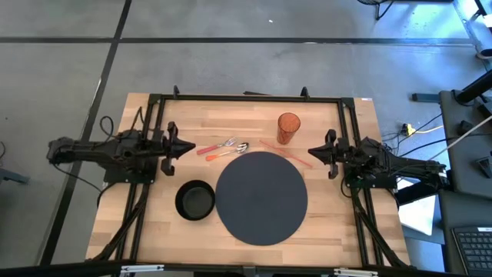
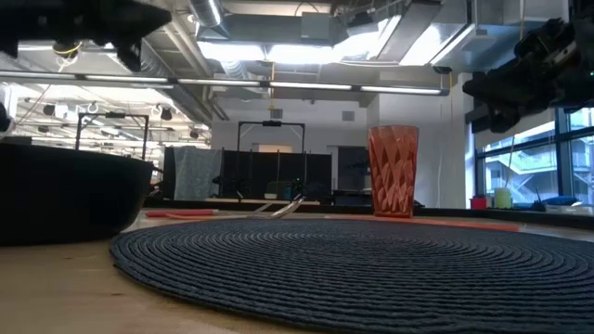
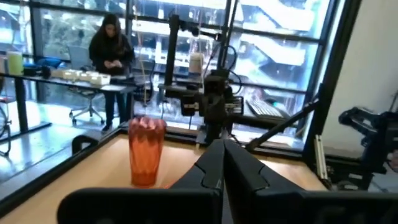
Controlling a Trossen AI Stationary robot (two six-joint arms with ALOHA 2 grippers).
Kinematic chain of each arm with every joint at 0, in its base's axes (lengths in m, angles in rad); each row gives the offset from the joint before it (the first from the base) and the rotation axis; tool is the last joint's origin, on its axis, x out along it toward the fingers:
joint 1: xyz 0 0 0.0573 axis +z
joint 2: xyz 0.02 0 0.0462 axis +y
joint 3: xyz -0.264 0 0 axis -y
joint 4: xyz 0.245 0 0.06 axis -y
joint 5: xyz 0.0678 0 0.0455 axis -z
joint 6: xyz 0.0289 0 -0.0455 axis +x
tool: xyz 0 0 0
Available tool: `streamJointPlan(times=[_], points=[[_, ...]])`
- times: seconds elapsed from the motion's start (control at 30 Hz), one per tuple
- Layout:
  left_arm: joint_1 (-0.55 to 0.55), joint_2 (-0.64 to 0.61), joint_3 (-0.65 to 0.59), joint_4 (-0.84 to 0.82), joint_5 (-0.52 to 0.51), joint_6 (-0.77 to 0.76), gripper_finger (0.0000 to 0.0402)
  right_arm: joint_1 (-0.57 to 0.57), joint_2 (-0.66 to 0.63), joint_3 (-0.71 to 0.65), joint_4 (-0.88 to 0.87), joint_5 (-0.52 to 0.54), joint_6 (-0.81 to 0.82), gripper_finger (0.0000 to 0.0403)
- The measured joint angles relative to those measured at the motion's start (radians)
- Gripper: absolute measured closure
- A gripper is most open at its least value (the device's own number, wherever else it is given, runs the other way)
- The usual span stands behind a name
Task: Pick & Place Utensil
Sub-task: Put the black bowl on the black placemat
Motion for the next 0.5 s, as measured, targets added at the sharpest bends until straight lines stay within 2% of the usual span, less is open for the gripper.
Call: streamJointPlan(times=[0.27, 0.5], points=[[-0.15, 0.331, 0.241, -0.207, -0.203, -0.024, 0.0398, 0.0, 0.0, 0.0, -0.008, -0.001, 0.019, 0.0382], [-0.289, 0.532, 0.467, -0.426, -0.316, -0.07, 0.0398, 0.0, 0.0, 0.0, -0.014, -0.001, 0.017, 0.0382]])
